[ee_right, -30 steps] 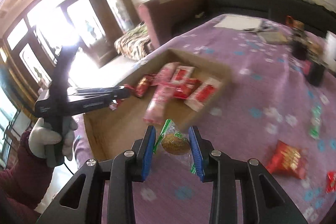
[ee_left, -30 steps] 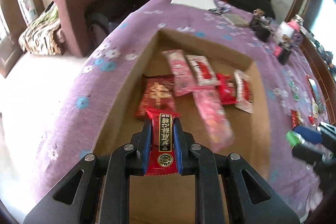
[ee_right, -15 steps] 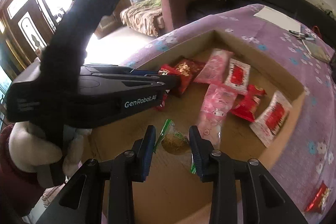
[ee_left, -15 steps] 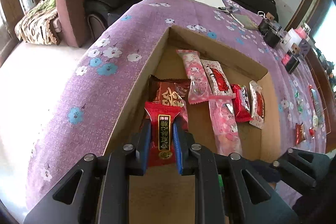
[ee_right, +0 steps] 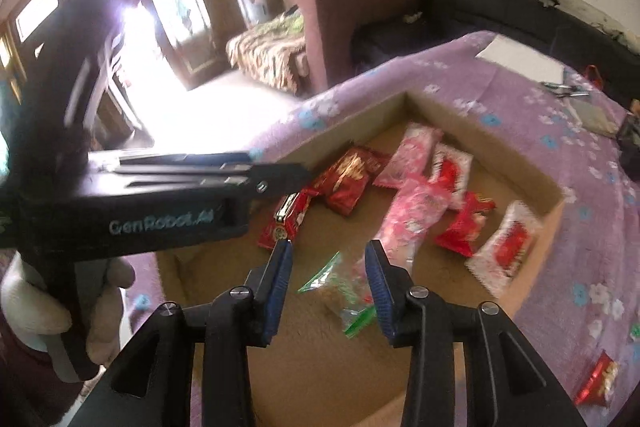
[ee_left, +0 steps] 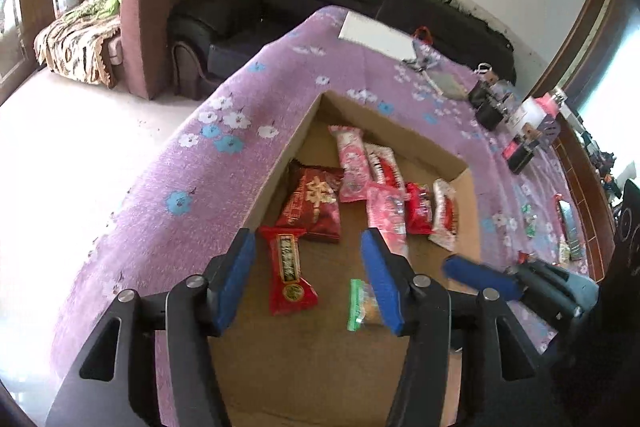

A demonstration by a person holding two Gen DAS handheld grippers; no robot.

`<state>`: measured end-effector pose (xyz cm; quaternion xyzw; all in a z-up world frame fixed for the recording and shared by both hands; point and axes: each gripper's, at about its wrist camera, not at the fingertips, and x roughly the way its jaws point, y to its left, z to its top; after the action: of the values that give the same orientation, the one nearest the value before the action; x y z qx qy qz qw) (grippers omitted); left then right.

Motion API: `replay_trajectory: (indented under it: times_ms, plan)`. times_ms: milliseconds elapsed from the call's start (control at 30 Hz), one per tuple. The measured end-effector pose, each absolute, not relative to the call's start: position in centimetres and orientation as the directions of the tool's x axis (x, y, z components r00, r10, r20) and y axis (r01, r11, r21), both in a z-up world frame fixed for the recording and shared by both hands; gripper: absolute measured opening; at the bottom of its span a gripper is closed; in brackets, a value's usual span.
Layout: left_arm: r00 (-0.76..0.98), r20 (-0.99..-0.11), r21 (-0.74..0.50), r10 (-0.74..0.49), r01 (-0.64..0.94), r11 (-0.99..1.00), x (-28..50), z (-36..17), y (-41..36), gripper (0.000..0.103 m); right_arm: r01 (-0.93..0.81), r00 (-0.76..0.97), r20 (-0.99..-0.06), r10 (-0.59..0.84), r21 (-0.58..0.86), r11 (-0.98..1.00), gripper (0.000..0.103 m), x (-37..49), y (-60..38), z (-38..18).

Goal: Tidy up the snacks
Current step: 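Move both tools back over the red gold-printed bag and red candy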

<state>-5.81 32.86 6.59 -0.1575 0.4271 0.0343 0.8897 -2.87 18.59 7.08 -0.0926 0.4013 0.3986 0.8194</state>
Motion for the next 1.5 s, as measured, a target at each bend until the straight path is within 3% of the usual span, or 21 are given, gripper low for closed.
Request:
replay_trajectory:
  times_ms: [200, 267, 567, 767, 1167, 1500]
  plan:
    - [0.687, -0.718, -0.296, -0.11, -0.159, 0.942, -8.4, 8.8, 30.7, 0.059, -0.627, 0.448, -0.672, 0.59, 0.234, 0.743, 0.043, -2.7, 10.3, 9.8]
    - [0.696, -0.705, -0.316, -0.133, -0.141, 0.938, -9.1, 9.1, 29.8, 0.065, -0.574, 0.495, -0.662, 0.563, 0.236, 0.784, 0.043, -2.7, 6.6, 10.1]
    - [0.663, -0.704, -0.344, -0.255, -0.004, 0.939, -10.6, 9.1, 23.1, 0.065, -0.187, 0.635, -0.683, 0.361, 0.317, 0.93, 0.048, -0.7, -12.1, 8.6]
    - [0.612, -0.729, -0.334, -0.306, 0.072, 0.94, -10.5, 7.7, 18.7, 0.065, -0.028, 0.658, -0.703, 0.269, 0.335, 0.942, 0.049, -0.6, -18.8, 6.6]
    - [0.551, -0.781, -0.27, -0.296, 0.13, 0.954, -10.1, 6.1, 13.8, 0.065, 0.015, 0.611, -0.737, 0.288, 0.375, 0.927, 0.049, 1.1, -20.1, 2.1]
    - [0.571, -0.784, -0.124, -0.241, 0.236, 0.964, -8.0, 6.4, 9.4, 0.065, -0.036, 0.628, -0.748, 0.216, 0.25, 0.968, 0.049, 2.2, -17.4, 0.6]
